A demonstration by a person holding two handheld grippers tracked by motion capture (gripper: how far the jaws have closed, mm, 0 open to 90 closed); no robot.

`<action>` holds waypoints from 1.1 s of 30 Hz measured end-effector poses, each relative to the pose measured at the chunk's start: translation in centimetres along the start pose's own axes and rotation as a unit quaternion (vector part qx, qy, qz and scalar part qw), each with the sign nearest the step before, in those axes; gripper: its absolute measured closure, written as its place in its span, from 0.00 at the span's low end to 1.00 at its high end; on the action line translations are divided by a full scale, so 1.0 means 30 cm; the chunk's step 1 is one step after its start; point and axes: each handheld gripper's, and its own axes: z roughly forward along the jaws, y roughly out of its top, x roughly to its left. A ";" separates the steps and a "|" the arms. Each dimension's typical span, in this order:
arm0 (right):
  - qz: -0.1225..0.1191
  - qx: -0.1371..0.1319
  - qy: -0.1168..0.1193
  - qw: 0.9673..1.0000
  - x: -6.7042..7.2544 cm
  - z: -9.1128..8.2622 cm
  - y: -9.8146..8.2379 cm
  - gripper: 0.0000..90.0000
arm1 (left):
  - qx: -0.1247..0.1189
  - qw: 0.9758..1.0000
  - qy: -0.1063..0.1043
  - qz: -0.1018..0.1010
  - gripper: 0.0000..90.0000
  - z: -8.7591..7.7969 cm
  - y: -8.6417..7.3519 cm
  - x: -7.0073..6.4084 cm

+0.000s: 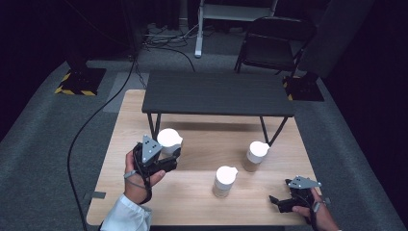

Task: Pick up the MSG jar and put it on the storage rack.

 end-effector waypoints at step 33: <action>0.000 0.000 0.000 1.000 0.000 0.000 0.000 0.00 | -0.055 0.998 -0.003 0.010 0.34 0.016 0.271 -0.009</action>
